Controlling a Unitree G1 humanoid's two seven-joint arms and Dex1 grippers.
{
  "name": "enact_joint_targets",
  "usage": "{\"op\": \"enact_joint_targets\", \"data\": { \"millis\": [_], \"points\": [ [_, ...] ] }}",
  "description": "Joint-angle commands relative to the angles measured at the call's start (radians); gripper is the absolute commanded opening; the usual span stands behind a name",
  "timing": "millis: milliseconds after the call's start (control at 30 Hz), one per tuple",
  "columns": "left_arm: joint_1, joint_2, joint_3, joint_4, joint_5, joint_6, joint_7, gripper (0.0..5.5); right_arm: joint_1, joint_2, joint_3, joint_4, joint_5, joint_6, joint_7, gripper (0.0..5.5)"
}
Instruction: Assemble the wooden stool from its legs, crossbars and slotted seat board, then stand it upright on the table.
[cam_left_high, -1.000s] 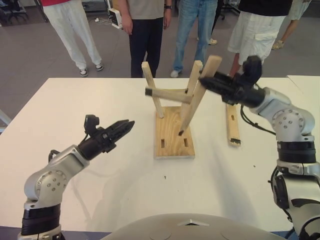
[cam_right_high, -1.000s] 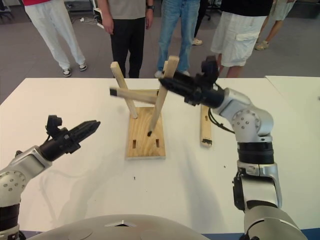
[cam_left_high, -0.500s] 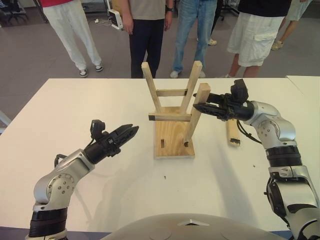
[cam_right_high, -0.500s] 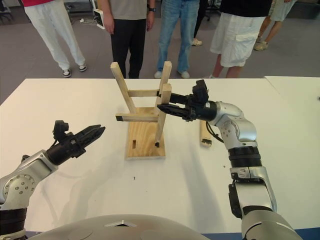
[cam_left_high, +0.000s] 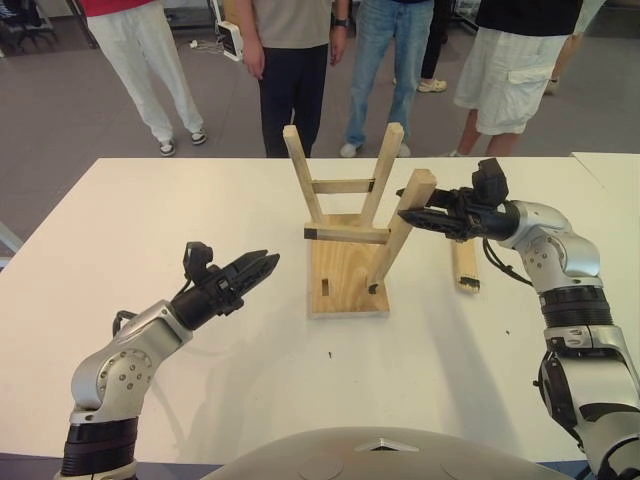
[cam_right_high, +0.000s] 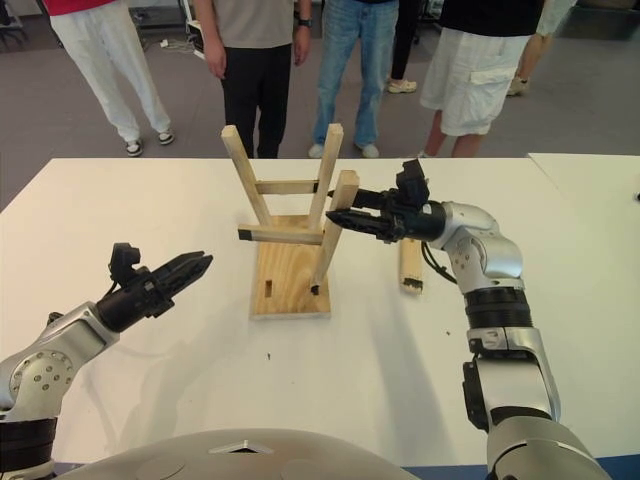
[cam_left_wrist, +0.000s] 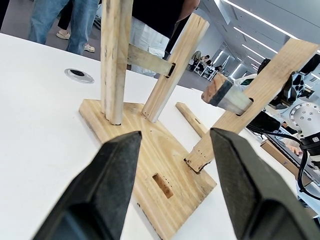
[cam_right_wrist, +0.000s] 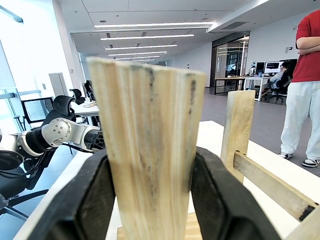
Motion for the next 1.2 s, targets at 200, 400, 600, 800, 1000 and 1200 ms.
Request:
{"op": "enact_joint_targets", "data": {
  "millis": [200,400,600,800,1000,1200],
  "points": [
    [0.011,-0.012,-0.001,-0.011,0.027,-0.005,-0.013,2.52,0.000,-0.024,0.004,-0.025,-0.016,0.047,0.021,2.07],
    [0.016,-0.019,-0.004,-0.015,0.033,-0.007,-0.016,2.52,-0.012,-0.036,-0.011,-0.004,-0.027,0.043,0.029,2.06],
    [0.010,-0.024,-0.014,-0.009,0.042,-0.006,-0.020,2.52,-0.047,-0.018,0.038,0.108,-0.125,-0.068,0.065,2.05],
    [0.006,-0.025,-0.026,-0.007,0.050,-0.007,-0.025,2.52,-0.123,-0.010,0.096,0.227,-0.196,-0.159,0.145,2.05],
    [0.008,-0.030,-0.034,-0.007,0.056,-0.015,-0.021,2.52,-0.067,-0.033,0.219,0.294,-0.258,-0.181,0.202,2.04],
    [0.000,-0.027,-0.049,-0.010,0.059,-0.004,-0.026,2.52,-0.009,-0.057,0.370,0.424,-0.333,-0.249,0.203,2.04]
  ]
}}
